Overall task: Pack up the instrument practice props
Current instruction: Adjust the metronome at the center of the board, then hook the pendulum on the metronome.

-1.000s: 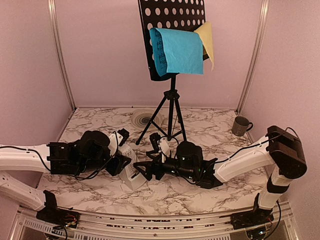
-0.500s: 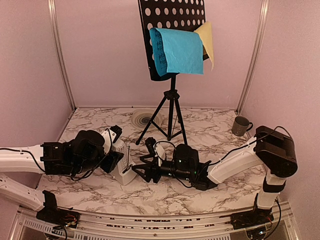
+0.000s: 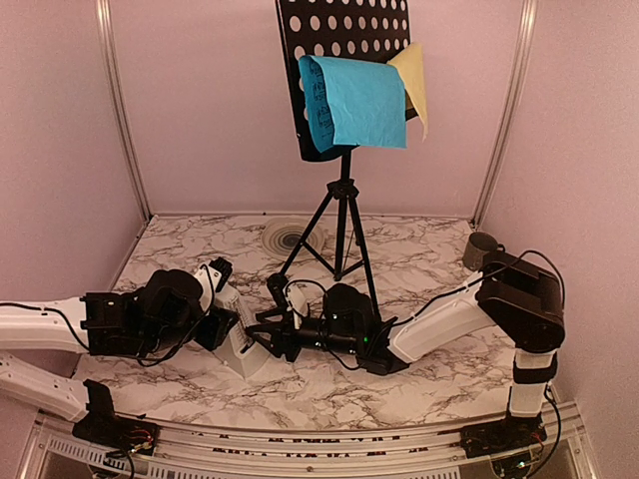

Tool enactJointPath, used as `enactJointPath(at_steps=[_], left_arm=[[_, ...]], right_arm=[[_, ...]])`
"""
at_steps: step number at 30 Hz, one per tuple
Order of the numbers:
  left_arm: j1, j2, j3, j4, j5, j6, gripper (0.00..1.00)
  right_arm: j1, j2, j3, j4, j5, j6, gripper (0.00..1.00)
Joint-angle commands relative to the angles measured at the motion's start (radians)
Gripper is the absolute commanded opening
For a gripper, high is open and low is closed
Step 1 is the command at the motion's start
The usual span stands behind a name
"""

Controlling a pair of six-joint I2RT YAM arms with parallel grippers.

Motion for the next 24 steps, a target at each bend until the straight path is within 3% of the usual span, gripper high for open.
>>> enactJointPath(at_steps=[1,7,16,24], left_arm=[[0.002,-0.031,-0.021,0.030,0.011,-0.018,0.36],[0.002,-0.029,-0.030,0.030,0.042,-0.018,0.37],[0.001,-0.039,-0.053,0.044,0.058,-0.033,0.37],[0.002,-0.066,-0.079,0.062,0.070,-0.043,0.38]], right_arm=[[-0.003,0.031,0.065,-0.027,0.013,-0.007,0.41],[-0.003,0.061,0.121,-0.061,0.020,-0.017,0.37],[-0.002,0.068,0.138,-0.080,0.038,-0.014,0.19],[-0.003,0.071,0.148,-0.091,0.049,-0.006,0.16]])
